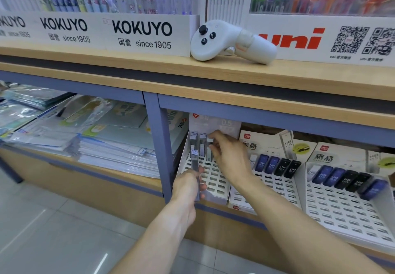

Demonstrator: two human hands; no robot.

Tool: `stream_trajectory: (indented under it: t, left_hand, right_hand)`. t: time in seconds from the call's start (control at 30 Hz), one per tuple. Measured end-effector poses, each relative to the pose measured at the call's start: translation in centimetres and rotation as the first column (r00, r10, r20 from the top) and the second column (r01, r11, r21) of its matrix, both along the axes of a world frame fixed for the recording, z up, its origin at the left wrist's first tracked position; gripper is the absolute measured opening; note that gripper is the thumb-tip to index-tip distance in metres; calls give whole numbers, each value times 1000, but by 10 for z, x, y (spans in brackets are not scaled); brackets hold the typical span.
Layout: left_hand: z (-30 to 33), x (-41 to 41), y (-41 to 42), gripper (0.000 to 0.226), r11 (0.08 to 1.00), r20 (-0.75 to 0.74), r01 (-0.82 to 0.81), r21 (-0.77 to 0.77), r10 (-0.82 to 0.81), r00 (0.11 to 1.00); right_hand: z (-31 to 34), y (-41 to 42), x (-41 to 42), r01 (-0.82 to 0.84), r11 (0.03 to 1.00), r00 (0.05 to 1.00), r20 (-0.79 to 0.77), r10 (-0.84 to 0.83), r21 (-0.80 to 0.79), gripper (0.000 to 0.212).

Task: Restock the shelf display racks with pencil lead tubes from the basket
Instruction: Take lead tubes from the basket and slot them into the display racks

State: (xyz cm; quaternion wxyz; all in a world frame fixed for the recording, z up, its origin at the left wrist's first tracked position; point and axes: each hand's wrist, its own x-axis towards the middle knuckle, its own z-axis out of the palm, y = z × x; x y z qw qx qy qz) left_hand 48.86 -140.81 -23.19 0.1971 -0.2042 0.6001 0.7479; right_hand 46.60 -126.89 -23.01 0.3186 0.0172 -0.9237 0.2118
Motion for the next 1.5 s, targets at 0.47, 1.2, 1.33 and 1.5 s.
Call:
stream_trajectory:
  t: [0.47, 1.2, 1.33, 1.5]
  left_hand:
    - [13, 12, 2, 24, 998, -76, 58, 18, -57, 995]
    - [-5, 8, 0, 46, 942, -319, 3, -335, -116, 941]
    - [-11, 6, -2, 40, 941, -281, 26, -339, -128, 951]
    - [-13, 4, -3, 38, 946, -277, 24, -323, -119, 953]
  right_hand:
    - [11, -6, 41, 90, 789, 972, 226, 64, -607, 26]
    - [21, -6, 29, -96, 849, 992, -115, 43, -519, 29]
    - [14, -14, 17, -108, 921, 988, -142, 58, -374, 29]
    - [0, -16, 8, -119, 957, 990, -105, 94, -265, 27]
